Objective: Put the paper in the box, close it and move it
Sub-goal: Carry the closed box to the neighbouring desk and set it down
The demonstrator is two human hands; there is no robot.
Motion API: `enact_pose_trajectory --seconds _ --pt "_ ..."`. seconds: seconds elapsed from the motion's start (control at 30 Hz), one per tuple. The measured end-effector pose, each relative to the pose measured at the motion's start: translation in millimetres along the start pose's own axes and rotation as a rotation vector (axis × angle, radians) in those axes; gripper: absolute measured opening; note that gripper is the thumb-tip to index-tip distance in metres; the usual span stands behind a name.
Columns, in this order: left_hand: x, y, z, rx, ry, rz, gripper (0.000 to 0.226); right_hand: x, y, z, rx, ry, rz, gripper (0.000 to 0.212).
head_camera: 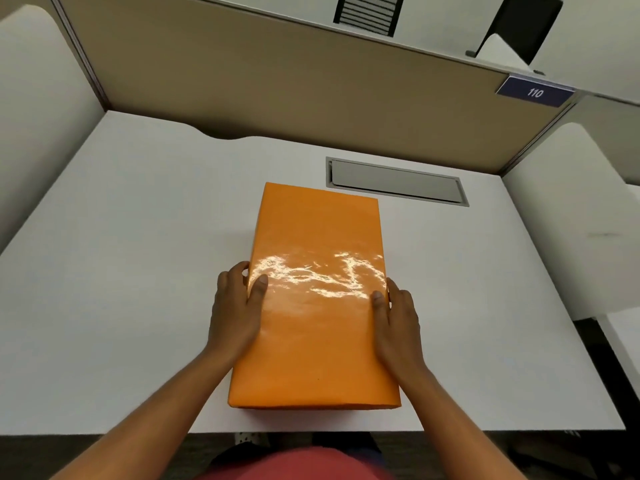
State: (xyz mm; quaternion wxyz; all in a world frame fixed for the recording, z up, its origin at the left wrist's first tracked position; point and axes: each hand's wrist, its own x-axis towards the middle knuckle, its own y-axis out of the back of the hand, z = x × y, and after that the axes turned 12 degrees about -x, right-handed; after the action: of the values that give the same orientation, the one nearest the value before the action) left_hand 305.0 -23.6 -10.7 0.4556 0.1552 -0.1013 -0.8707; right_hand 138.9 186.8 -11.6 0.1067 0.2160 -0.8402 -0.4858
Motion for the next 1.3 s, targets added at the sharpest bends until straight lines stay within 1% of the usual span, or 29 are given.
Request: enact_pose_trajectory --seconds 0.13,0.2,0.3,0.43,0.53,0.7,0.77,0.9,1.03,1.17,1.3 --pt "18 6 0 -0.100 0.118 -0.037 0.057 6 2 6 0.024 -0.025 -0.014 0.048" --pt "37 9 3 -0.127 0.128 -0.063 0.053 21 6 7 0.030 -0.038 -0.012 0.048" --pt "75 10 18 -0.160 0.113 -0.093 0.045 60 13 2 0.077 -0.036 -0.029 0.047" --pt "131 5 48 -0.236 0.186 -0.107 0.052 132 16 -19 0.176 -0.070 -0.084 0.047" --pt "162 -1 62 -0.248 0.194 -0.134 0.054 175 13 -33 0.218 -0.090 -0.115 0.047" --pt "189 -13 60 -0.239 0.203 -0.160 0.052 211 2 -41 0.213 -0.088 -0.132 0.047" --pt "194 -17 56 -0.246 0.202 -0.149 0.053 217 -6 -38 0.210 -0.094 -0.139 0.046" --pt "196 -24 49 -0.274 0.202 -0.121 0.054 220 -21 -33 0.154 -0.137 -0.137 0.036" --pt "191 -25 51 -0.291 0.216 -0.107 0.059 217 -18 -39 0.158 -0.165 -0.142 0.042" --pt "172 -12 55 -0.319 0.259 -0.130 0.070 198 2 -43 0.179 -0.189 -0.211 0.057" --pt "120 11 42 -0.269 0.317 -0.214 0.082 138 20 -32 0.203 -0.182 -0.248 0.055"
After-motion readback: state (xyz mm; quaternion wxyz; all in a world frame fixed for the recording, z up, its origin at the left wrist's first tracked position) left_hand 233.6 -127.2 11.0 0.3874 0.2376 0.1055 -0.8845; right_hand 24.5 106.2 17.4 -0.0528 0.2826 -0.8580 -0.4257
